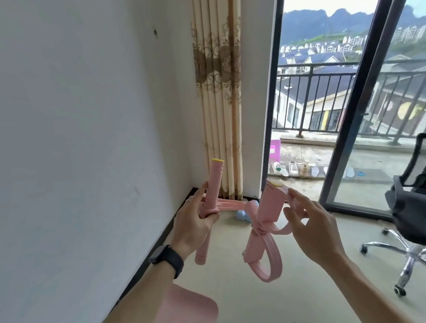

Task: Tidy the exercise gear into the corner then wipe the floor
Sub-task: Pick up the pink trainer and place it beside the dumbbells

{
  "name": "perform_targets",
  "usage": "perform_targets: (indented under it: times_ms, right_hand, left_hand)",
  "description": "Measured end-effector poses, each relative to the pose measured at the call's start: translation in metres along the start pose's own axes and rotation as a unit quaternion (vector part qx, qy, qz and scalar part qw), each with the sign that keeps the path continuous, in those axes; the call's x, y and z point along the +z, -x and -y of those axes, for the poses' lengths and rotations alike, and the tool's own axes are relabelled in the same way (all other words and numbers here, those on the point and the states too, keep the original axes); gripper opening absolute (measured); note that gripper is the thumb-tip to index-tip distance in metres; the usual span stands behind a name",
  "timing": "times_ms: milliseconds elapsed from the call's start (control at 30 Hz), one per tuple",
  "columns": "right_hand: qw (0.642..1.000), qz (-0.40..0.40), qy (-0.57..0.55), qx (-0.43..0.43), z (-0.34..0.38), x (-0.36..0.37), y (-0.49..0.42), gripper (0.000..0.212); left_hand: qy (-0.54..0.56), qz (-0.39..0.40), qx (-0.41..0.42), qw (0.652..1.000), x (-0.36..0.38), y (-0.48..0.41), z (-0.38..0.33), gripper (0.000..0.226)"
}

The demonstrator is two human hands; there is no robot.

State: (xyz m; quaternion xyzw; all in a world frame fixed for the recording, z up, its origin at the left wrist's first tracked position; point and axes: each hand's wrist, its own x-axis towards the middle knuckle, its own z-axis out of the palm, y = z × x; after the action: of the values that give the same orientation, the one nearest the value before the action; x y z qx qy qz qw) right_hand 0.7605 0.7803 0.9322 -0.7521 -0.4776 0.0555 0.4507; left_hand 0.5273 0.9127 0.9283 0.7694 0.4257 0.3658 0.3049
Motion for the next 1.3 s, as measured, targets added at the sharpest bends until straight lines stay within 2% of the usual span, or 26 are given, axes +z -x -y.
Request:
perform_targets:
  times_ms: [233,600,833,967,1300]
  right_hand:
    - [0.999,0.037,-0.016,0.029,-0.071,0.080,-0.124,0.046]
    - [0.983,0.158,-0.028,0.089,-0.161,0.191,-0.290,0.045]
    - [0.967,0.214,-0.002,0.139,-0.208,0.289,-0.367,0.045]
    - [0.946,0.255,0.016,0.201,-0.226,0.351,-0.415,0.045]
    - [0.902,0.297,0.011,0.314,-0.264,0.478,-0.518,0.044]
  left_hand:
    - [-0.020,0.015,-0.030,0.999,0.058,-0.128,0.059,0.080]
    - [0.006,0.020,-0.168,0.986,0.134,-0.269,0.159,0.079]
    - [-0.028,0.082,-0.232,0.969,0.182,-0.360,0.261,0.082]
    - [-0.046,0.134,-0.261,0.955,0.202,-0.425,0.314,0.086]
    - [-0.107,0.246,-0.314,0.911,0.249,-0.553,0.416,0.083]
